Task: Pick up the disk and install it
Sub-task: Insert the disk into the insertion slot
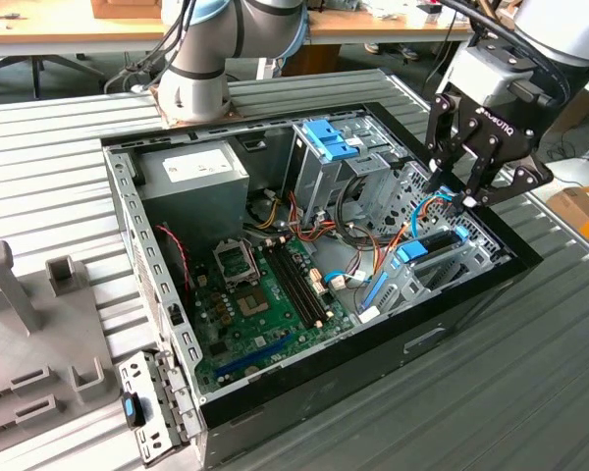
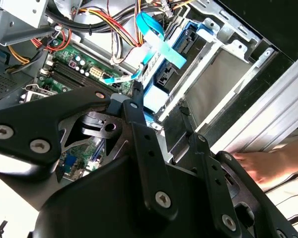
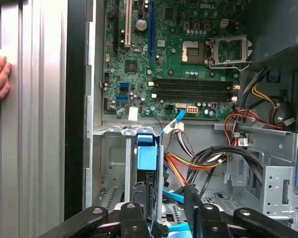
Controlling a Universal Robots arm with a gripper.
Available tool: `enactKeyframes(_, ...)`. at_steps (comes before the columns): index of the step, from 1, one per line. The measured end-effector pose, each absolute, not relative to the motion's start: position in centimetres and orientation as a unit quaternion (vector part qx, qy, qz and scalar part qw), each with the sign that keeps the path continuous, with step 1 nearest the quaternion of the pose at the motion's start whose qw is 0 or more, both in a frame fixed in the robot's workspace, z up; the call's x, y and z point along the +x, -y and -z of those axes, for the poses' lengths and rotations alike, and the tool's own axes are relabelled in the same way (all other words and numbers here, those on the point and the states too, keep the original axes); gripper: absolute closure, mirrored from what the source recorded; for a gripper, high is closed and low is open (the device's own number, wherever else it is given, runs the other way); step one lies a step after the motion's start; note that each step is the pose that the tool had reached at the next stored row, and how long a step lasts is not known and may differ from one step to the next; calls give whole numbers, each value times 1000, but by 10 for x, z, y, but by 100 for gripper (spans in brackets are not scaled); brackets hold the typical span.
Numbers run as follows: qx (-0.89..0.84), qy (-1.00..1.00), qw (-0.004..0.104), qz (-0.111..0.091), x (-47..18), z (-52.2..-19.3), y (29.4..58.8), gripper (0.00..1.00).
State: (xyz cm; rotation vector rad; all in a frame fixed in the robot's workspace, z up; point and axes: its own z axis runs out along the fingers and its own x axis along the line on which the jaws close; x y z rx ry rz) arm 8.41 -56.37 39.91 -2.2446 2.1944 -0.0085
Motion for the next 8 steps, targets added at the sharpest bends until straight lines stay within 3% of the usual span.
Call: enactKeyframes(8, -718, -696, 0, 1, 111, -399, 562, 56)
